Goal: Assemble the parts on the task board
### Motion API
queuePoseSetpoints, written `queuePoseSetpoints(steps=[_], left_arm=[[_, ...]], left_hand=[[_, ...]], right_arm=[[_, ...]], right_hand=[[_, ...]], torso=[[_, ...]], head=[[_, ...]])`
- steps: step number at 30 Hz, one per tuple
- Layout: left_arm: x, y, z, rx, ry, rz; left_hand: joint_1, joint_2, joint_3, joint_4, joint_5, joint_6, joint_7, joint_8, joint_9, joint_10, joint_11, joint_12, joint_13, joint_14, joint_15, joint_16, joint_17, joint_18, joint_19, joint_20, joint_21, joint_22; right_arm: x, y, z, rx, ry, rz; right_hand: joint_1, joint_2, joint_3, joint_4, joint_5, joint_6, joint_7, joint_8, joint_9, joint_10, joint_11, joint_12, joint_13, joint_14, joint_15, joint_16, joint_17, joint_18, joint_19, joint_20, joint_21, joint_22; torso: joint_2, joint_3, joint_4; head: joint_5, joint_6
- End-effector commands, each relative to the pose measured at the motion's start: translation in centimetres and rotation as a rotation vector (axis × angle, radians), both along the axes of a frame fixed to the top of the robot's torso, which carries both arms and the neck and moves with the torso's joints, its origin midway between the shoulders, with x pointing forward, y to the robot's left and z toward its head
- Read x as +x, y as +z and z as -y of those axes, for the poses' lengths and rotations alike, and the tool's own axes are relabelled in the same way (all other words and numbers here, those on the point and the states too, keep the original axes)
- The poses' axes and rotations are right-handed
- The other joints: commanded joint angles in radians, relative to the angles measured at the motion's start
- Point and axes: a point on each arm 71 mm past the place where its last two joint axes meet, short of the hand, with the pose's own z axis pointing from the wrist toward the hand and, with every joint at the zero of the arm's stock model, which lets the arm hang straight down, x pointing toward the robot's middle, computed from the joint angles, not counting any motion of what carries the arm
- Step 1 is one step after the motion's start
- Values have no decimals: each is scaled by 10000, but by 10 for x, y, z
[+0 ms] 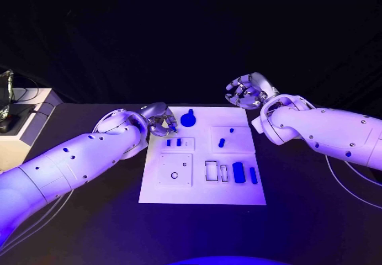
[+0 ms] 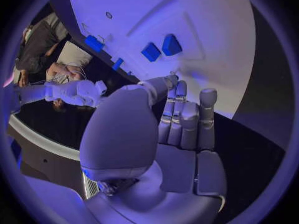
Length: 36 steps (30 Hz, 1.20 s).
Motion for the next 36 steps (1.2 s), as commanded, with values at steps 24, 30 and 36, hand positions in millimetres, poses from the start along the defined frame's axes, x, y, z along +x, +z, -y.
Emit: queuePoseSetpoints(steps=[24, 30, 36], left_arm=[[-1, -9, 7, 340, -281, -335], [-1, -10, 10, 362, -314, -352], [-1, -11, 10, 375, -331, -365]], left_hand=[[-121, 35, 80, -23, 1, 46, -3, 44, 17, 65, -4, -53, 19, 28, -1, 0, -41, -131, 16, 10, 26, -24], [-134, 35, 82, -27, -7, 41, -1, 39, 16, 64, -2, -66, 20, 11, 1, -8, -78, -129, 4, 11, 20, -31], [-142, 35, 85, -29, -13, 36, 1, 35, 16, 61, 0, -77, 20, -4, 2, -15, -108, -126, -11, 13, 12, -43]], right_arm=[[0, 0, -3, -88, 162, 52], [0, 0, -3, -86, 166, 48], [-1, 0, -3, -86, 164, 46]], right_hand=[[-67, -66, 56, 18, 32, 66, -37, 35, 17, 27, -63, -58, -9, 364, -72, -42, -17, 140, -4, -91, -68, 474], [-67, -66, 56, 18, 32, 66, -37, 35, 17, 27, -63, -58, -9, 364, -72, -42, -17, 140, -4, -91, -68, 474], [-83, -73, 68, 4, 31, 67, -38, 34, 25, 31, -63, -78, -42, 362, -75, -54, -27, 142, -5, -95, -86, 466]], torso=[[5, 2, -9], [1, -4, 6], [-5, -3, 0]], head=[[-9, -25], [-32, -39], [-34, -52]])
